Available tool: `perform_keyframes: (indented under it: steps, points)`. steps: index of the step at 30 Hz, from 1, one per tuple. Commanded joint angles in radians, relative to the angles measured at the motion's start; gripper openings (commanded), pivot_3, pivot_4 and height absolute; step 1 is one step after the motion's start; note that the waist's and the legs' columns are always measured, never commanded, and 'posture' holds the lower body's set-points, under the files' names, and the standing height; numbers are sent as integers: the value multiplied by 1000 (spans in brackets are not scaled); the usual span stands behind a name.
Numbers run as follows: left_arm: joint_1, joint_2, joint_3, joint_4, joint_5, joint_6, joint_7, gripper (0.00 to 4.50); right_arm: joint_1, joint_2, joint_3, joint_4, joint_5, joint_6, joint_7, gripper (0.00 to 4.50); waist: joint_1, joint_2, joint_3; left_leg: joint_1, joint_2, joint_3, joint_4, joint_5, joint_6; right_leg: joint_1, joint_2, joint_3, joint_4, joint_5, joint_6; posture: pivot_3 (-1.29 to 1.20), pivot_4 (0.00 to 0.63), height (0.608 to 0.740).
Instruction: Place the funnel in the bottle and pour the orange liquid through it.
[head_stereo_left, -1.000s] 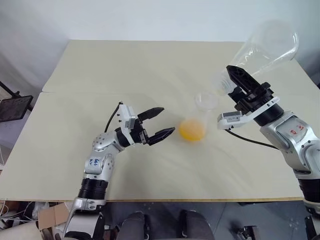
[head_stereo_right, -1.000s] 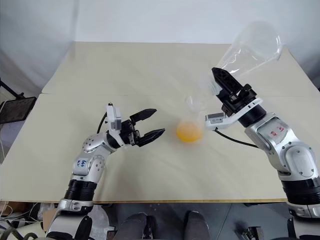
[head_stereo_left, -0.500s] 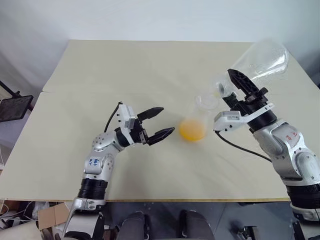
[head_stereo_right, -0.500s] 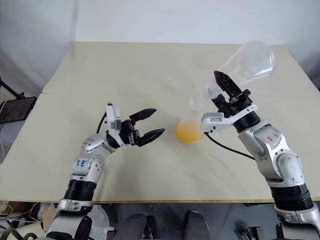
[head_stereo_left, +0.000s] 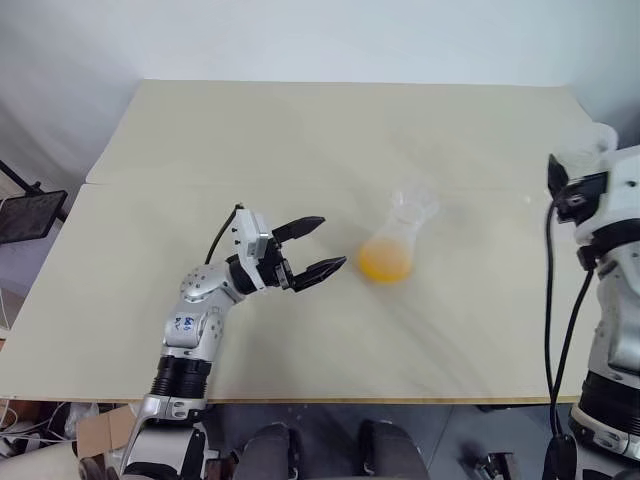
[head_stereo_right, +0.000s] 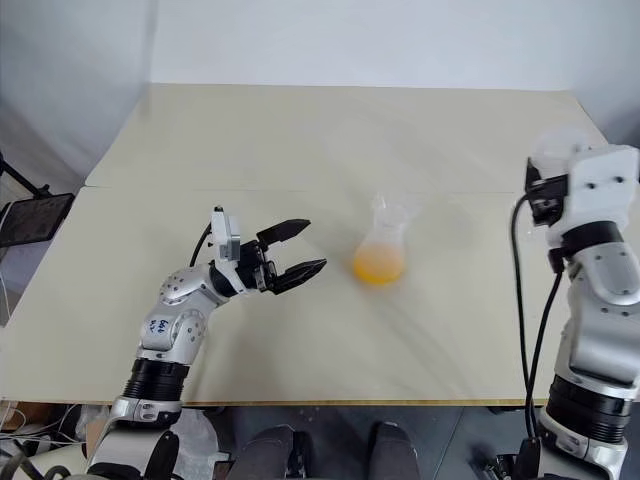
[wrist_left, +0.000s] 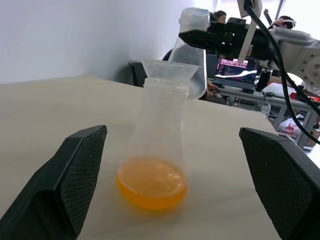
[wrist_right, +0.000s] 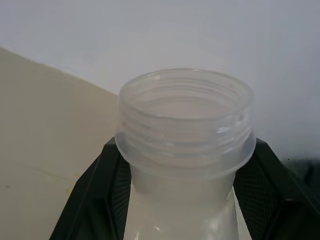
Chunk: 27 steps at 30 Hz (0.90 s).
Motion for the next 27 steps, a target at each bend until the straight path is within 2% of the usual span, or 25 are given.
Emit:
perform_keyframes:
  steps: [1,5,8,11,14,16,17,20,27]
  points:
    - [-31,-2,-7,2,-8,-6,-13,4500,-1,-16,-136,110,111,-65,-5,2419,1,0,0,0,0,0,0,0,0,0,0,0,0,0,0,0,150,740]
    - [-45,0,-8,19,-8,-8,-21,4500,8,-45,-165,255,161,-114,12,2419,-1,0,0,0,-1,1,0,0,0,0,0,0,0,0,0,0,150,740]
    - [-58,3,-7,28,-8,-8,-25,4500,23,-73,-138,334,149,-176,29,2419,-3,1,0,0,-1,2,-1,0,0,-1,0,1,0,0,0,0,150,740]
    - [-62,4,-7,30,-7,-8,-26,4500,11,-66,-144,404,177,-196,12,2419,-3,1,0,1,-1,2,-2,0,0,-1,0,2,0,0,0,0,150,740]
    - [-64,5,-7,26,-8,-5,-25,4500,20,-47,-140,427,205,-304,47,2419,-3,1,0,2,0,3,-2,0,0,-1,0,2,0,0,0,0,150,740]
    - [-62,10,-7,18,-12,4,-29,4500,32,-28,-144,407,252,-338,78,3162,-3,1,0,2,0,3,-2,0,0,-1,0,2,0,0,0,0,150,740]
    - [-61,13,-7,15,-13,7,-29,4500,42,-25,-140,401,258,-349,80,3370,-3,1,0,2,0,3,-2,0,0,-1,0,2,0,0,0,0,150,740]
    - [-57,19,-4,12,-11,8,-31,4500,73,-21,-130,384,268,-357,71,4367,2,1,0,2,0,2,-2,0,0,0,0,2,0,0,0,0,150,740]
    - [-57,47,9,15,-11,1,-42,4500,130,-24,-188,238,313,-372,-17,4446,-1,1,0,2,0,2,-2,0,0,0,0,2,0,0,0,0,150,740]
